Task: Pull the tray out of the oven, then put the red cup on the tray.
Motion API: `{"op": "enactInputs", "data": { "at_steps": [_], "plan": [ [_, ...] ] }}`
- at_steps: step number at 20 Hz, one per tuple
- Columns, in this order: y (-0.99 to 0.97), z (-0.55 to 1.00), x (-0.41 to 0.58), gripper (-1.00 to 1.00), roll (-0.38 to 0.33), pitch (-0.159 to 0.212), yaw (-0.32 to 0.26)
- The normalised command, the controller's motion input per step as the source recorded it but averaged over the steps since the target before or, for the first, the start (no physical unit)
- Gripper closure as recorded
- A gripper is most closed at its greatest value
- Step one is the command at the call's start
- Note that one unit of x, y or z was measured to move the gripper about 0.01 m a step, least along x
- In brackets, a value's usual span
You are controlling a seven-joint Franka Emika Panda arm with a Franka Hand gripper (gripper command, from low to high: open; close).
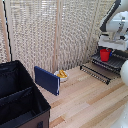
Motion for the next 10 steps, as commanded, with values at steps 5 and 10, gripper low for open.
{"op": "enactInputs", "data": {
  "at_steps": [5, 10],
  "plan": [
    [0.0, 0.63, 0.128, -1.0, -0.024, -0.01, -0.019],
    [-0.02, 0.83, 0.336, -1.0, -0.023, 0.002, -0.054]
  ]
}}
